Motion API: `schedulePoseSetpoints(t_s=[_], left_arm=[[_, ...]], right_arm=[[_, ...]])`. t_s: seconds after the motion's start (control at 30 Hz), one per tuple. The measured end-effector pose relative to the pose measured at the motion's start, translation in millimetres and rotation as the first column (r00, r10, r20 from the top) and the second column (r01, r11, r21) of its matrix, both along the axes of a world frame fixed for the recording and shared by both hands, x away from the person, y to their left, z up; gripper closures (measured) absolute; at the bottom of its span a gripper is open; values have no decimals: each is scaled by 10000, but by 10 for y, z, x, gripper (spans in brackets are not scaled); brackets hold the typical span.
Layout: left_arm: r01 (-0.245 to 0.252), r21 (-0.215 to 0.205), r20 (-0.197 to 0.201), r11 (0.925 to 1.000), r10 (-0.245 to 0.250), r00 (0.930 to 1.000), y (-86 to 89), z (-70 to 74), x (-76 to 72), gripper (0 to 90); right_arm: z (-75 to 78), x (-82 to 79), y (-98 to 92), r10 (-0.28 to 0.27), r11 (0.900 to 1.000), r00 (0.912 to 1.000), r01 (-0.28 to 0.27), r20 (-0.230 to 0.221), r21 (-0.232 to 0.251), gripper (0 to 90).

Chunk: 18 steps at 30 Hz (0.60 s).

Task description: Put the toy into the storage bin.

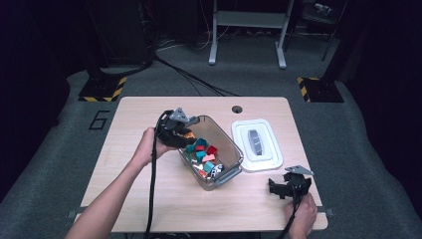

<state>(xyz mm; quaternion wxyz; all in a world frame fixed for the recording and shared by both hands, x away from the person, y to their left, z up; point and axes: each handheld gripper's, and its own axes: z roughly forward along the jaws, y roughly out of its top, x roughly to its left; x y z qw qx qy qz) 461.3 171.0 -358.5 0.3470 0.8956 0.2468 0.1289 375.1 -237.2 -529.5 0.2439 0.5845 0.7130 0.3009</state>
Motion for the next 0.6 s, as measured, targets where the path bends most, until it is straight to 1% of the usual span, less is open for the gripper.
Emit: schedulePoseSetpoints(t_s=[0.23, 0.37, 0.5, 0.6], left_arm=[[90, 139, -440, 9999, -84, 9990, -34, -173, 2, 590], [124, 264, -715, 9996, -105, 9974, -28, -244, -12, 589], [148, 458, -907, 9988, -106, 9958, 0, -288, -17, 589], [72, 394, -1032, 9992, -31, 9947, 31, -317, -14, 588]], right_arm=[[0, -1, 1, -25, 10000, 10000, 25, -8, 10, 0], [1, -1, 1, -29, 10000, 10000, 29, -10, 10, 0], [0, 1, -1, 4, 10000, 10000, -4, 5, -3, 0], [0, 0, 0, 4, 10000, 10000, -4, 5, -1, 0]])
